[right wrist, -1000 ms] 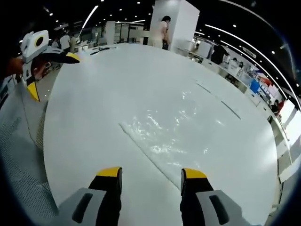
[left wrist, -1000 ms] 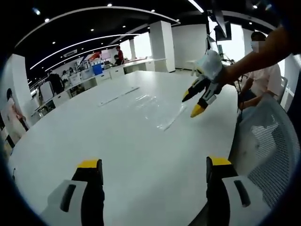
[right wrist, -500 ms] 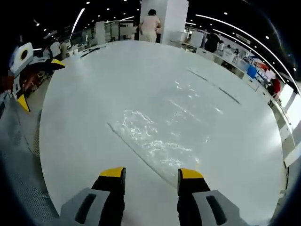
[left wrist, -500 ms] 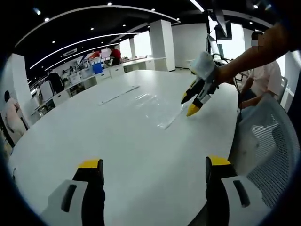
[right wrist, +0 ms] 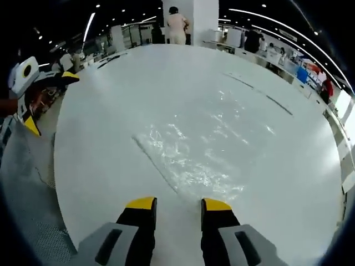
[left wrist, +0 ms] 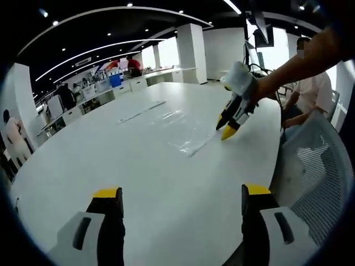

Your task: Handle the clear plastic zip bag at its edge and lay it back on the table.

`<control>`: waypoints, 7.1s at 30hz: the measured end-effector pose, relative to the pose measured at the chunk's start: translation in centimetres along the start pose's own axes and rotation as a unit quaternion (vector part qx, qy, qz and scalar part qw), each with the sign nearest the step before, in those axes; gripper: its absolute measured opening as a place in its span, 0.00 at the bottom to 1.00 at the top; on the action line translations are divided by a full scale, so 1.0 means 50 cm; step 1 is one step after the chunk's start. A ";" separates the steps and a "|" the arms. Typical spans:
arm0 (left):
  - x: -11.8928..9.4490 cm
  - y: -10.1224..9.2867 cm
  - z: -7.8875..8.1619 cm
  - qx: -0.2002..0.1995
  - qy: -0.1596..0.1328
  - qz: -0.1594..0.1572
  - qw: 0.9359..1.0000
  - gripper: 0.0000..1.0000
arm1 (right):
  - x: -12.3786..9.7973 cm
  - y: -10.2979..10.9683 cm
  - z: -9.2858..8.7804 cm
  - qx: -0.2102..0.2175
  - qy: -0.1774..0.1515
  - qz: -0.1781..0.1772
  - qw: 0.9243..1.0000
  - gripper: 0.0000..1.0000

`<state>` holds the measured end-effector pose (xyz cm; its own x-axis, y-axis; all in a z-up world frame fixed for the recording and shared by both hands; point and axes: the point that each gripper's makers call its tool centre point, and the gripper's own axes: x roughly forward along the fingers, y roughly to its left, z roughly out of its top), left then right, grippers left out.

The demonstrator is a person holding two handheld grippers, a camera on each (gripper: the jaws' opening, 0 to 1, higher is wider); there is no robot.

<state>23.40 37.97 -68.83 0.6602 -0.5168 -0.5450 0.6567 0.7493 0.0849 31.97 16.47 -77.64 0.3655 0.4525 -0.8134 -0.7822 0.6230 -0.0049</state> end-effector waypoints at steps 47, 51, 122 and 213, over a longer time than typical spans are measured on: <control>0.006 -0.005 0.002 0.013 0.009 -0.009 1.000 0.80 | -0.029 0.098 -0.008 -0.254 0.051 0.066 0.964 0.00; 0.008 -0.010 0.004 0.018 0.011 -0.012 1.000 0.79 | -0.027 0.101 -0.005 -0.271 0.047 0.070 0.959 0.00; 0.034 -0.061 0.011 0.193 0.047 -0.047 0.979 0.26 | -0.140 0.248 0.062 -0.424 -0.006 0.117 0.898 0.00; 0.050 -0.142 0.037 0.257 0.048 -0.137 0.956 0.00 | -0.096 0.382 0.178 -0.370 -0.081 0.163 0.911 0.10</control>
<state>21.08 30.59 -69.23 0.4180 -0.6055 -0.6773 0.9085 0.2769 0.3131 19.75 31.85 -68.64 0.0749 0.6625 -0.7453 -0.9665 -0.1358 -0.2179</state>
